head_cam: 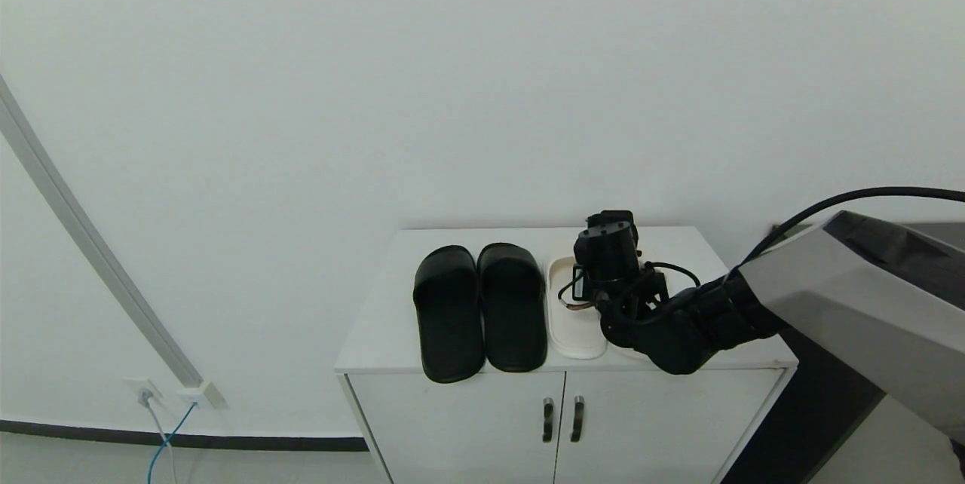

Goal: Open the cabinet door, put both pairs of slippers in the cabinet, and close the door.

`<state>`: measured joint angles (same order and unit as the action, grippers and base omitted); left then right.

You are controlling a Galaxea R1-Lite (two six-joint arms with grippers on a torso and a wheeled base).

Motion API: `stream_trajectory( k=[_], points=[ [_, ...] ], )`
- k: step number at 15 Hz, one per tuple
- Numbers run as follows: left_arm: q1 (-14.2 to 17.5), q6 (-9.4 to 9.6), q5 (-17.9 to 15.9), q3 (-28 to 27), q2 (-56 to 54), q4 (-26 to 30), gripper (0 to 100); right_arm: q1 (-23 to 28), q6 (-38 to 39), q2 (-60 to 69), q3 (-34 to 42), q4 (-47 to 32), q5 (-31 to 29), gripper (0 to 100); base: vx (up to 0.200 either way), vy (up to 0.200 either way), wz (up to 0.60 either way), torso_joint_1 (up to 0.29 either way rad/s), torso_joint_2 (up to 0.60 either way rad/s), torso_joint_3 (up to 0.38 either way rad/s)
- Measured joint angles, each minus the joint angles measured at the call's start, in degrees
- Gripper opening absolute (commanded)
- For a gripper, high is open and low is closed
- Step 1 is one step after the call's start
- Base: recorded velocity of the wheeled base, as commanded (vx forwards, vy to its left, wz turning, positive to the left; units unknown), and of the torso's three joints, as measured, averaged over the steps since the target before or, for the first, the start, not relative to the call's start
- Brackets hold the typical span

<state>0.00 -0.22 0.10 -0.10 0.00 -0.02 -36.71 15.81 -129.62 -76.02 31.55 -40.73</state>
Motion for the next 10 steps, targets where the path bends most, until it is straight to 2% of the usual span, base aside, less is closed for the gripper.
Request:
stream_trajectory(
  k=[6, 8, 10],
  points=[
    [0.0, -0.02, 0.0, 0.0, 0.0, 0.0, 0, 0.3, -2.4, 3.9, 1.6, -0.2, 1.2, 0, 0.0, 0.0, 0.0, 0.0, 0.0, 0.0],
    [0.0, -0.02, 0.0, 0.0, 0.0, 0.0, 0, 0.1, -4.3, 8.8, 5.1, -0.2, 4.6, 0, 0.0, 0.0, 0.0, 0.0, 0.0, 0.0],
    [0.0, -0.02, 0.0, 0.0, 0.0, 0.0, 0, -0.4, -6.7, 15.4, 11.2, -0.2, 10.7, 0, 0.0, 0.0, 0.0, 0.0, 0.0, 0.0]
  ],
)
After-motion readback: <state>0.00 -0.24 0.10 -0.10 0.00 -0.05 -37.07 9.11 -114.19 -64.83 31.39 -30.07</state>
